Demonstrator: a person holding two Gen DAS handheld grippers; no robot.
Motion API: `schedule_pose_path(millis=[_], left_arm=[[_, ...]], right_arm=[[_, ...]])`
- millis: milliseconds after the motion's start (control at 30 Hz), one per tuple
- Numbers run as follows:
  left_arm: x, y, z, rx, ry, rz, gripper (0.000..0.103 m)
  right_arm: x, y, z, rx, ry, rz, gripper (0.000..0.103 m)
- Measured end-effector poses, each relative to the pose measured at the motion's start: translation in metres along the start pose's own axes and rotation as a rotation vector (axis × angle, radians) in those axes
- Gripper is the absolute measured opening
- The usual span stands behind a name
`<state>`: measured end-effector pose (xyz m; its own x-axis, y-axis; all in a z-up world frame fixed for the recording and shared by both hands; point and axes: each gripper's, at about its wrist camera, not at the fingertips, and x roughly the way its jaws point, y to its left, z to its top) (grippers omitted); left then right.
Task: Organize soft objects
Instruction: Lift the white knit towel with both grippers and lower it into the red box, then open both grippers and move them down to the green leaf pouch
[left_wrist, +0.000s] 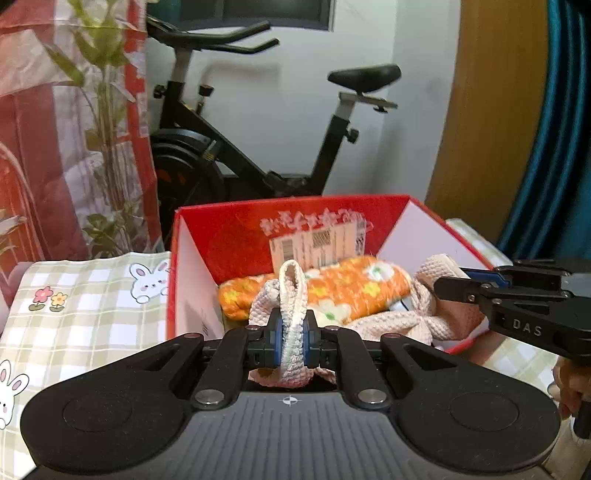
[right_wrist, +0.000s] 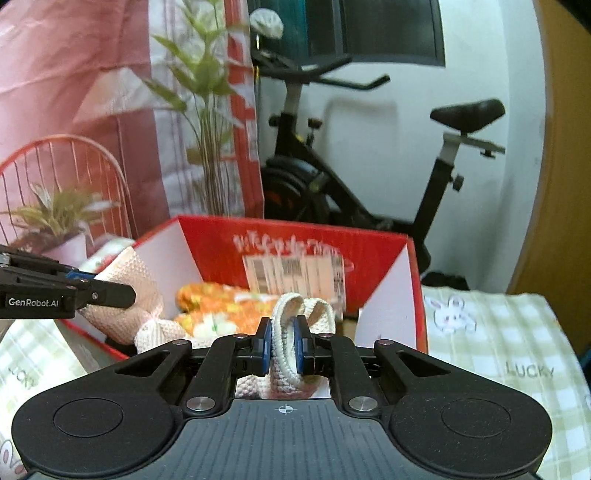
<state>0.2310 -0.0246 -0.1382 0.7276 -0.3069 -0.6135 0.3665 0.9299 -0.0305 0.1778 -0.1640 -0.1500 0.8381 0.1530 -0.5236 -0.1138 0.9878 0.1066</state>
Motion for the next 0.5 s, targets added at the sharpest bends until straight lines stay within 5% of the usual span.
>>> schedule_pose_path(millis=[333, 400, 500], left_arm=[[-0.001, 0.002, -0.004, 0.022, 0.014, 0.007, 0.013], [-0.003, -0.002, -0.002, 0.021, 0.010, 0.012, 0.019], [-0.010, -0.003, 0.001, 0.013, -0.017, 0.004, 0.055]], right_arm=[[0.004, 0.003, -0.008, 0.014, 0.022, -0.005, 0.014], [0.000, 0.000, -0.007, 0.007, 0.008, -0.014, 0.021], [-0.008, 0.000, -0.006, -0.012, -0.023, -0.040, 0.030]])
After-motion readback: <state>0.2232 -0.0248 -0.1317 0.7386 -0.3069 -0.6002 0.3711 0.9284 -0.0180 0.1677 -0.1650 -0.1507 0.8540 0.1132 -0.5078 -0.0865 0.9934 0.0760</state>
